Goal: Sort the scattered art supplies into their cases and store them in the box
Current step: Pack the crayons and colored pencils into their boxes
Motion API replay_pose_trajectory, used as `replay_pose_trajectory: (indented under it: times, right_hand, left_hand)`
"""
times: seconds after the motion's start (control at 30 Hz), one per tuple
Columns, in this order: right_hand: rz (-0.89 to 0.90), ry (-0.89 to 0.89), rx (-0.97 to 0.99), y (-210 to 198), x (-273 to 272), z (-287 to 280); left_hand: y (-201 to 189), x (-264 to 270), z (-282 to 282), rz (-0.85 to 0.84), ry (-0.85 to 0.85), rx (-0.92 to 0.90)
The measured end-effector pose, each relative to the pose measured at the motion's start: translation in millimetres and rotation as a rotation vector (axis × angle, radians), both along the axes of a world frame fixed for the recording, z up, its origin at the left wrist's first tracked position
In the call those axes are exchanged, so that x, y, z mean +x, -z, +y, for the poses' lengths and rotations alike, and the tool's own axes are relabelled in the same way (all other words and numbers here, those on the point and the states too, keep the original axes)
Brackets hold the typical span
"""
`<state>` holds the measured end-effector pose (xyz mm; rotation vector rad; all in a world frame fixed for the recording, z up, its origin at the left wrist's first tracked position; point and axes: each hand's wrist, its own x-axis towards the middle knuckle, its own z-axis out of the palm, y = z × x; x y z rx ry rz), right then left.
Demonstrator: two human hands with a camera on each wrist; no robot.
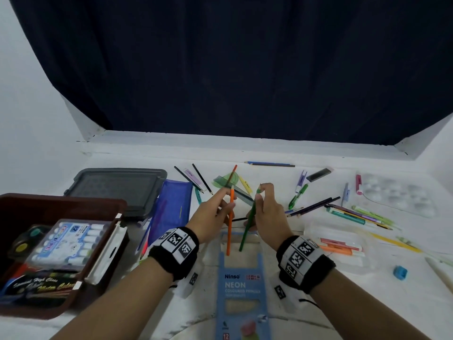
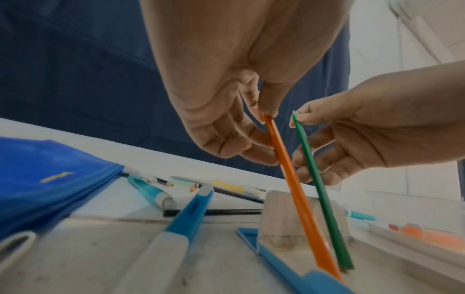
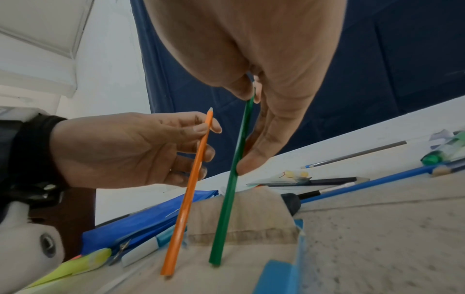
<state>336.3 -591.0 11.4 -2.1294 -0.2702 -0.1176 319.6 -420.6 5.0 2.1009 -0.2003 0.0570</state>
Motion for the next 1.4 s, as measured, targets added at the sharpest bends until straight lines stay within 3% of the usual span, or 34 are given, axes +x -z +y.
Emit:
replay_pose_trajectory:
  times: [0.13, 0.43, 0.53, 0.73, 0.9, 1.07, 1.27, 1.4]
  right_hand:
    - [0.015, 0.017, -0.034, -0.1, 14.8, 3.0]
    - [0.14, 0.015, -0.072, 14.0, 33.8, 1.9]
    - [0.133, 0.014, -0.092, 16.3, 31.6, 2.1]
    - [0.193, -0.021, -0.088, 24.4, 32.8, -0.2]
    - [0.223, -0.164, -0.142, 23.0, 20.9, -5.5]
    - [0.223, -0.307, -0.211, 18.9, 8.8, -3.0]
    - [0.154, -0.458, -0.556, 15.7, -3.9, -4.1]
    - [0.125, -0.492, -0.684, 21.0, -12.9, -2.4]
  left_hand:
    - [11.5, 9.9, -2.2, 0.131, 0.012, 0.055]
    - [25.6, 13.3, -0.2, 0.141, 0.085, 0.644]
    - [22.4, 13.0, 0.5, 0.18, 0.105, 0.758]
    - [17.5, -1.0, 11.6, 0.065, 0.09, 0.703]
    - [3.7, -34.2, 18.1, -0.14, 0.344, 0.765]
    - [11.0, -60.1, 27.1, -0.081, 0.382, 0.827]
    - [23.6, -71.2, 36.2, -0.034, 0.37, 0.796]
    - [29.5, -70.5, 36.0, 0.028, 0.34, 0.819]
